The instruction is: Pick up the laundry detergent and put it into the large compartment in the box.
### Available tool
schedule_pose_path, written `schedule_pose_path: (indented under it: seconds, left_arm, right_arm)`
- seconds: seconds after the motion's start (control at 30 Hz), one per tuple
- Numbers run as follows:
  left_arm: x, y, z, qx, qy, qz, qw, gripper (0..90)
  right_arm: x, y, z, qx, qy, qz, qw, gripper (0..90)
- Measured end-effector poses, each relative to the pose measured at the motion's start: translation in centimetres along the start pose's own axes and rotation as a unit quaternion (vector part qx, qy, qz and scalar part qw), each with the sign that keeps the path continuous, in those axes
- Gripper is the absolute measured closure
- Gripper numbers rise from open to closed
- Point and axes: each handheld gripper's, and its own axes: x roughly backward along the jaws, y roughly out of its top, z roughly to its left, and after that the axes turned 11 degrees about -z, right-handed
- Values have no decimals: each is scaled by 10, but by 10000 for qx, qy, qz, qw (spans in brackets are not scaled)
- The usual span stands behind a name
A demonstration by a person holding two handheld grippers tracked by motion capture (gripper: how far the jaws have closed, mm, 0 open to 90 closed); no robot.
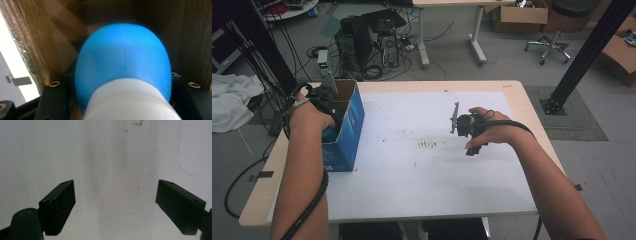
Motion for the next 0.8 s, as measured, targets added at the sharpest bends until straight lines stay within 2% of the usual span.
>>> schedule_pose_path:
  seconds: [0.17,0.37,0.8]
  left_arm:
    - [0,0,1,4,-13,32,10000,382]
    - [0,-1,3,80,-50,-39,9999,380]
    - [3,-2,1,3,-2,-38,10000,339]
  right_arm:
    - [0,-1,1,-2,-5,49,10000,166]
    - [1,-1,0,-6,-3,29,10000,166]
    - [0,0,0,1,-3,31,10000,166]
